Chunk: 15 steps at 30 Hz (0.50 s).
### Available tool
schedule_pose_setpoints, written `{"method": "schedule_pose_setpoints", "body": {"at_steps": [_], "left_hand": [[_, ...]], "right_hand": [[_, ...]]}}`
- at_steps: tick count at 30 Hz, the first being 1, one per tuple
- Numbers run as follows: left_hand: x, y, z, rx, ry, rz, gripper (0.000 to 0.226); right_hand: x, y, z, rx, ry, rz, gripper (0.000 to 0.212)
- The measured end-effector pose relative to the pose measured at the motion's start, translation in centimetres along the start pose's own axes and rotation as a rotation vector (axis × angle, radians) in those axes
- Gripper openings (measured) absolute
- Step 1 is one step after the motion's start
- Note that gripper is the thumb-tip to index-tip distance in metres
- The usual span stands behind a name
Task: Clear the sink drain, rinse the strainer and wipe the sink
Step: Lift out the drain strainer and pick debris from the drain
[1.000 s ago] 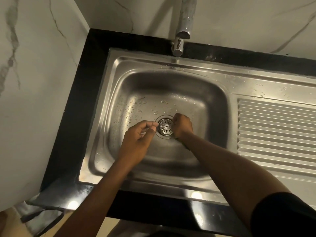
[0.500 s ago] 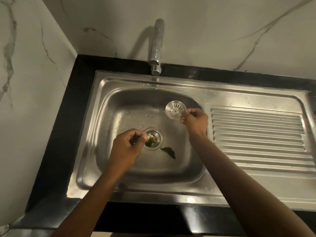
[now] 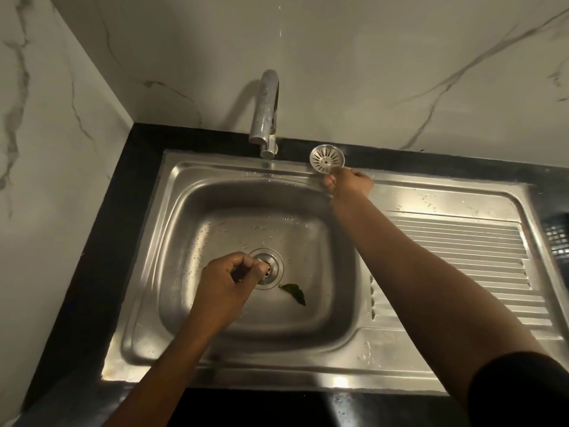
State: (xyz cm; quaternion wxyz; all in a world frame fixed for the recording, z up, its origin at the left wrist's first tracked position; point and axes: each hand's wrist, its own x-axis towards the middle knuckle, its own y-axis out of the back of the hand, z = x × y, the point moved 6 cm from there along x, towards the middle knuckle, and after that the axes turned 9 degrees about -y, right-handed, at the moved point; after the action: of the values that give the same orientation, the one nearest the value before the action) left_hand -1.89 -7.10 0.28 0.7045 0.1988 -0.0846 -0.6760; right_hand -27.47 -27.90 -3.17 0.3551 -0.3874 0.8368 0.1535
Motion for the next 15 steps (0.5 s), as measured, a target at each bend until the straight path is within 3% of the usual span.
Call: {"method": "schedule_pose_setpoints", "body": {"at_steps": [8, 15], "left_hand": [[0.6, 0.6, -0.5, -0.030, 0.010, 0.054, 0.007], [1.6, 0.9, -2.6, -0.001, 0.017, 0.065, 0.009]], "right_hand": [[1.3, -0.9, -0.5, -0.058, -0.012, -0.001, 0.023], [1.4, 0.0, 0.2, 0.065, -0.018, -0.144, 0.014]]}}
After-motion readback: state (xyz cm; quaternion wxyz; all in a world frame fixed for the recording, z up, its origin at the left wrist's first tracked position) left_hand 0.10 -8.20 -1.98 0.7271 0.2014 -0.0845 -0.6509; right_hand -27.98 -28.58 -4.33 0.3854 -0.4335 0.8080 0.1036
